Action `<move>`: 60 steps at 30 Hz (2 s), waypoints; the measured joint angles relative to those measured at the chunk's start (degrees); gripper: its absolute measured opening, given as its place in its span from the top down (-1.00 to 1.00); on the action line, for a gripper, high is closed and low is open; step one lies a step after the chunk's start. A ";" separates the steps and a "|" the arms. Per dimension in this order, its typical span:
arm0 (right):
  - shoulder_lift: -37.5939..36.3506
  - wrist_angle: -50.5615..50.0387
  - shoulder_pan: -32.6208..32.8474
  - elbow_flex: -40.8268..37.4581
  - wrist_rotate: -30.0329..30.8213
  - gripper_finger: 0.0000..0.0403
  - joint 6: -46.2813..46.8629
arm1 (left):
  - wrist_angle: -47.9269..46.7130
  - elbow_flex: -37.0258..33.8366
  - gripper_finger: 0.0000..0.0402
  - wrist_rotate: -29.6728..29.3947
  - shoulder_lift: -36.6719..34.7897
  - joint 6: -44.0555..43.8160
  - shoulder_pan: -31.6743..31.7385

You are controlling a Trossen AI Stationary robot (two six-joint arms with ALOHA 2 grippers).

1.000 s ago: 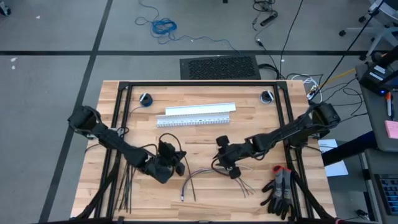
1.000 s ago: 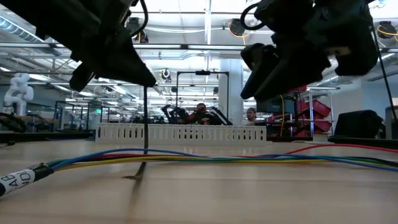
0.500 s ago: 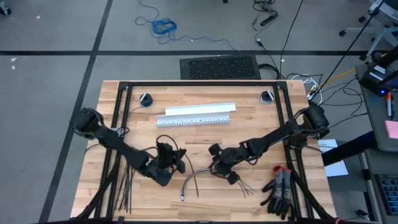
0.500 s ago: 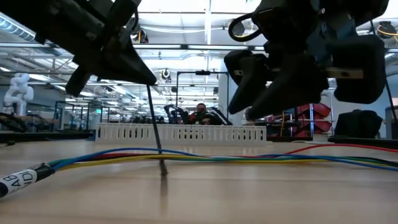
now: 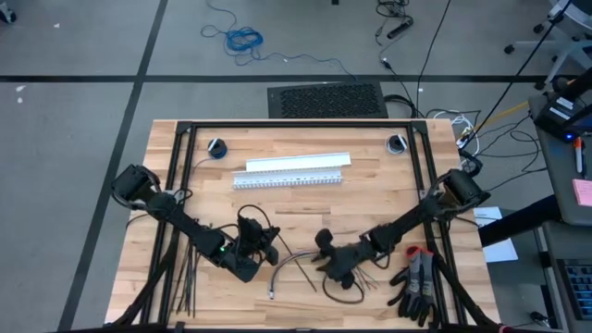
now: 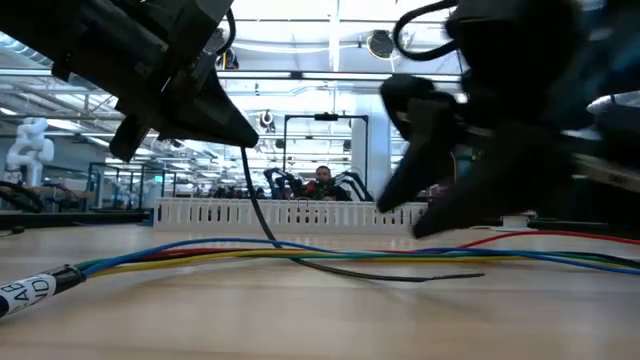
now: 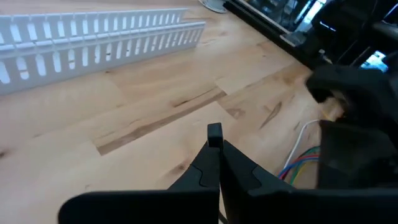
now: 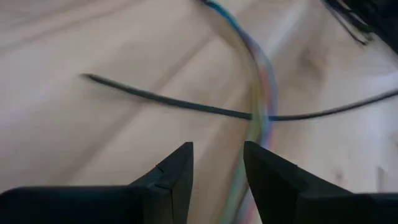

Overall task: Ziptie cables
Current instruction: Wrap the black zip tie on the cables

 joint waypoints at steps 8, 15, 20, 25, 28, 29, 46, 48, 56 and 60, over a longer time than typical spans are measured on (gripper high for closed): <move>0.16 -0.20 6.40 0.00 0.54 0.33 7.29 | -0.37 0.00 1.00 1.19 0.02 1.42 -0.32; 2.58 4.80 7.06 0.03 0.75 0.33 10.94 | -0.43 -0.02 1.00 1.88 0.02 1.75 -0.52; 5.75 5.65 7.13 0.11 4.66 0.33 11.64 | 0.00 -0.02 1.00 1.91 0.02 2.55 -0.68; 6.67 6.89 7.48 0.20 5.24 0.33 13.42 | 0.01 -0.02 1.00 1.91 0.02 2.96 -0.63; 6.41 6.83 8.22 0.17 5.58 0.33 13.46 | -0.15 -0.02 1.00 1.91 0.02 2.98 -0.63; 6.41 7.21 8.39 0.11 5.71 0.33 13.16 | -0.13 -0.02 1.00 1.91 0.02 2.98 -0.63; 6.65 11.62 6.36 0.61 4.68 0.33 9.14 | 0.07 -0.04 1.00 1.78 0.02 2.94 -0.63; 7.14 12.96 5.93 0.66 3.90 0.33 8.89 | 0.07 -0.04 1.00 1.76 0.02 2.94 -0.63; 10.81 18.78 4.52 0.95 1.86 0.34 8.27 | 1.53 -0.07 1.00 1.45 0.02 3.90 -0.63; 12.33 18.90 4.24 2.85 1.21 0.39 7.43 | 1.58 -0.07 1.00 1.45 0.02 3.94 -0.63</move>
